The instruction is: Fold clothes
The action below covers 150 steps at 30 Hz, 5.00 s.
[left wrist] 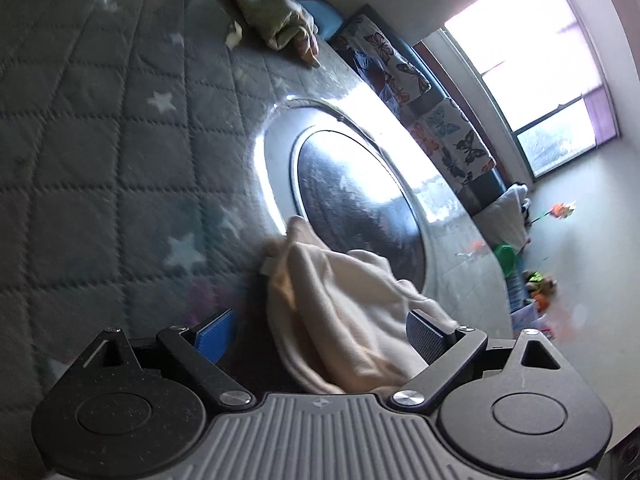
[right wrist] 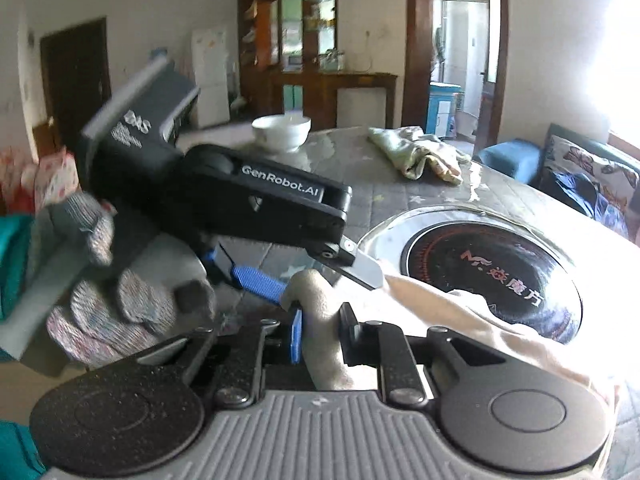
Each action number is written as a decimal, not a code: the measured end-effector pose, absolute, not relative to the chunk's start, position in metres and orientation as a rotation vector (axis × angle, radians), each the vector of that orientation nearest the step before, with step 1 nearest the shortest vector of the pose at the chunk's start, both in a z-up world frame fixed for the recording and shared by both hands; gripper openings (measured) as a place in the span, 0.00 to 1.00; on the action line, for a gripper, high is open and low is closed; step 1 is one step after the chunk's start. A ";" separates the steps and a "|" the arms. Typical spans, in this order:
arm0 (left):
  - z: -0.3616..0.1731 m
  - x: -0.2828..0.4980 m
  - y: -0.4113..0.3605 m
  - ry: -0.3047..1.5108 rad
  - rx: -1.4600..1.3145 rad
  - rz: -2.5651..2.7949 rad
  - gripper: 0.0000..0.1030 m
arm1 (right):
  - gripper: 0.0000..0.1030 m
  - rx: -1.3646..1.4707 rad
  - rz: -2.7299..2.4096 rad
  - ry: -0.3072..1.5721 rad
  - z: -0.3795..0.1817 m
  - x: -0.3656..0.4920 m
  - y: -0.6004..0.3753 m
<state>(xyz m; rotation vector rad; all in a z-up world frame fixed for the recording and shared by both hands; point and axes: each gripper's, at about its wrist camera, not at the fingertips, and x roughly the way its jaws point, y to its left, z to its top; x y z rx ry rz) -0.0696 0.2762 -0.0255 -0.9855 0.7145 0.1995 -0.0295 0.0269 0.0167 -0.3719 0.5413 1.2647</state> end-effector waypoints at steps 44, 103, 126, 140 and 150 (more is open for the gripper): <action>-0.036 -0.044 0.264 0.735 -0.911 0.166 0.17 | 0.15 0.132 0.757 0.735 -0.044 0.126 -0.108; 0.004 0.142 -0.014 0.857 -0.403 -0.346 0.39 | 0.28 -0.032 0.338 0.635 -0.029 0.201 -0.254; -0.006 0.136 -0.002 0.885 -0.416 -0.336 0.48 | 0.60 -0.148 0.363 0.622 -0.036 0.222 -0.199; -0.008 0.115 0.016 0.865 -0.401 -0.269 0.52 | 0.74 -0.157 0.409 0.605 -0.027 0.179 -0.198; -0.003 0.097 0.036 0.839 -0.422 -0.215 0.56 | 0.76 -0.184 0.463 0.559 -0.032 0.143 -0.183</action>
